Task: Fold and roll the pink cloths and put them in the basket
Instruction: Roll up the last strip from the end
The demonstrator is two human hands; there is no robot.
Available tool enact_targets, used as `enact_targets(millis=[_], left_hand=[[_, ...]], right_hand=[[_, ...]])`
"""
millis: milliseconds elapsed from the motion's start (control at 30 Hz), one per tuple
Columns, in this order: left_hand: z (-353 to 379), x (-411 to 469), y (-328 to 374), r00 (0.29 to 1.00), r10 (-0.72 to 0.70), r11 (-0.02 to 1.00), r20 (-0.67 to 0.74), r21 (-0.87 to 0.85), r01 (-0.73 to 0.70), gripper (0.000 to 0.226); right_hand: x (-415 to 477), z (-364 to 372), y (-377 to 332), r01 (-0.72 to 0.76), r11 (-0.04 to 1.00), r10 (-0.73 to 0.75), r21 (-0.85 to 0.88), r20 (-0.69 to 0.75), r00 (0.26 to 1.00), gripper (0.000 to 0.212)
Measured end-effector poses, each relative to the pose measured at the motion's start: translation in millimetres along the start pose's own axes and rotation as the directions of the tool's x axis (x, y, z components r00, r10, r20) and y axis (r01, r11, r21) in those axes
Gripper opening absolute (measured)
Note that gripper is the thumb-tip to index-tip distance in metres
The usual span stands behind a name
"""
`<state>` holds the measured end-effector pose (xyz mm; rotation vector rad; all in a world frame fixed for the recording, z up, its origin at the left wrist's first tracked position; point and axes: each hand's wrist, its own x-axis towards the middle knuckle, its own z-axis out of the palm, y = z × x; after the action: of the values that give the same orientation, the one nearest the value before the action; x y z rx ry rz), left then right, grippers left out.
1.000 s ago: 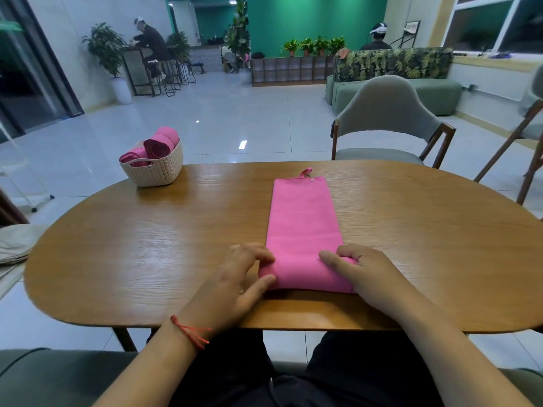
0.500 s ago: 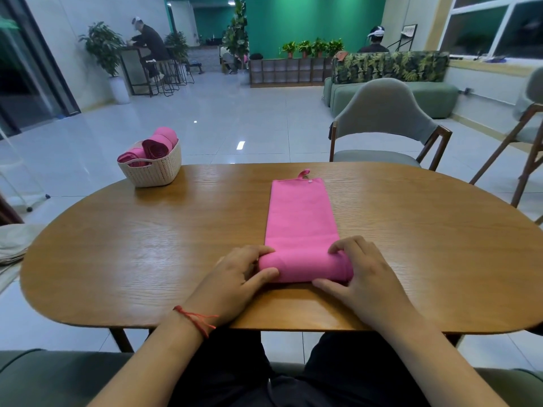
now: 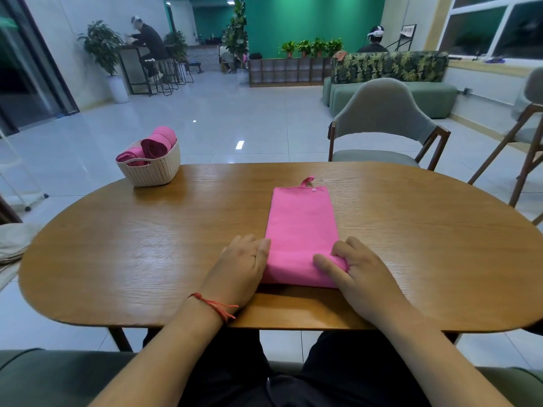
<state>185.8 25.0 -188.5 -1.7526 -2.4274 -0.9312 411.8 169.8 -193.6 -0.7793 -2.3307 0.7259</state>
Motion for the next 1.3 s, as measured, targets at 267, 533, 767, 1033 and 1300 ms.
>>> enact_targets(millis=[267, 533, 767, 1033, 1300], left_hand=[[19, -12, 35, 0.98, 0.155, 0.934, -0.126, 0.343, -0.104, 0.046], [20, 29, 30, 0.996, 0.087, 0.936, 0.0, 0.342, -0.082, 0.058], [25, 49, 28, 1.0, 0.012, 0.953, 0.024, 0.302, -0.018, 0.064], [37, 46, 25, 0.953, 0.254, 0.848, -0.163, 0.511, -0.139, 0.039], [26, 83, 33, 0.996, 0.085, 0.909, -0.01, 0.41, -0.073, 0.043]], right_hand=[[23, 0, -5, -0.117, 0.991, 0.117, -0.066, -0.007, 0.993, 0.057], [0, 21, -9, 0.221, 0.843, -0.355, -0.491, -0.198, 0.913, 0.029], [23, 26, 3, 0.125, 0.888, -0.162, -0.442, -0.048, 0.986, 0.05], [66, 15, -4, 0.036, 0.948, -0.027, -0.315, 0.031, 0.999, 0.049], [56, 35, -1, 0.068, 0.828, -0.204, -0.557, -0.187, 0.961, 0.028]])
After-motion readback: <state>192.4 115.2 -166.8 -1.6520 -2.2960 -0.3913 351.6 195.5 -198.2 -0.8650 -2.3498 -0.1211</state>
